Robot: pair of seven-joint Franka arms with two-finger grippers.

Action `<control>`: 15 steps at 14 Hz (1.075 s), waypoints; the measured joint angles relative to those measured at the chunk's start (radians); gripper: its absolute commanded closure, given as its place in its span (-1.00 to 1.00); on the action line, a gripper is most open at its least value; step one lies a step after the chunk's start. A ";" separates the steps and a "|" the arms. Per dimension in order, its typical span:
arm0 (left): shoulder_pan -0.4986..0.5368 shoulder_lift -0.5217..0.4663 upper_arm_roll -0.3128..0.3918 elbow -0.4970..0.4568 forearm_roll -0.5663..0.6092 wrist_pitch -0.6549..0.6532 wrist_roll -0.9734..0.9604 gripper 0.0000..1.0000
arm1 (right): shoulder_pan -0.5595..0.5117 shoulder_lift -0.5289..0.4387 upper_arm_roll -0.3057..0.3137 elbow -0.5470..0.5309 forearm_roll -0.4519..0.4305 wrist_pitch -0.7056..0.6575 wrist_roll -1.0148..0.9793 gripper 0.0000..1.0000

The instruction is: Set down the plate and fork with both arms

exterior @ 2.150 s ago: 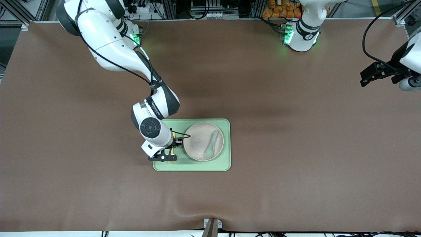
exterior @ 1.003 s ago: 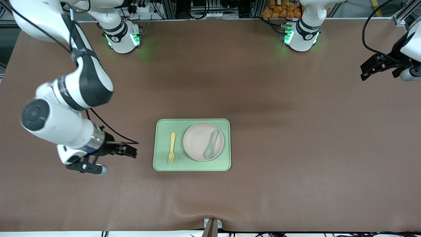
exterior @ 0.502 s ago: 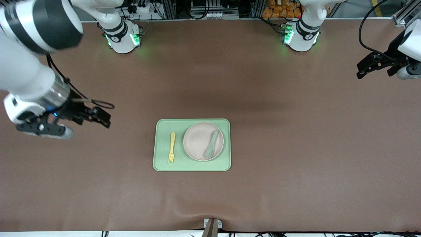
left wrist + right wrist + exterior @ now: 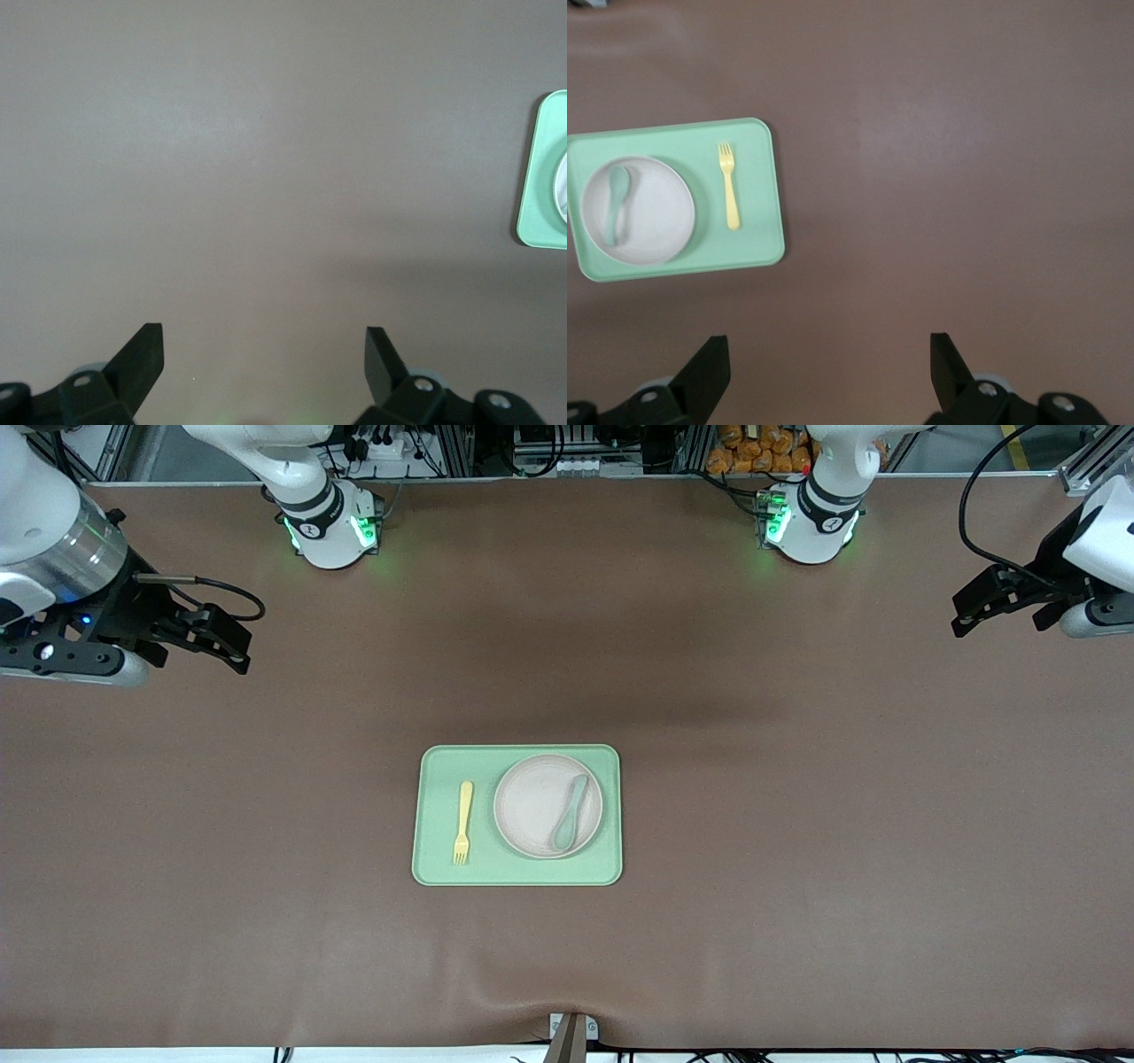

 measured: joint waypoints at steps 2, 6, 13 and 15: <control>-0.001 0.000 -0.012 0.000 0.000 0.000 -0.022 -1.00 | 0.000 -0.046 -0.057 -0.095 0.033 0.052 -0.073 -1.00; -0.002 0.000 -0.020 -0.001 0.000 0.001 -0.036 -1.00 | 0.001 -0.120 -0.105 -0.183 0.059 0.063 -0.116 -1.00; -0.002 0.010 -0.038 -0.010 0.001 0.016 -0.038 -1.00 | 0.008 -0.124 -0.154 -0.169 0.068 0.079 -0.244 -1.00; -0.002 0.015 -0.038 -0.010 0.001 0.025 -0.038 -1.00 | 0.008 -0.118 -0.168 -0.164 0.068 0.078 -0.292 -1.00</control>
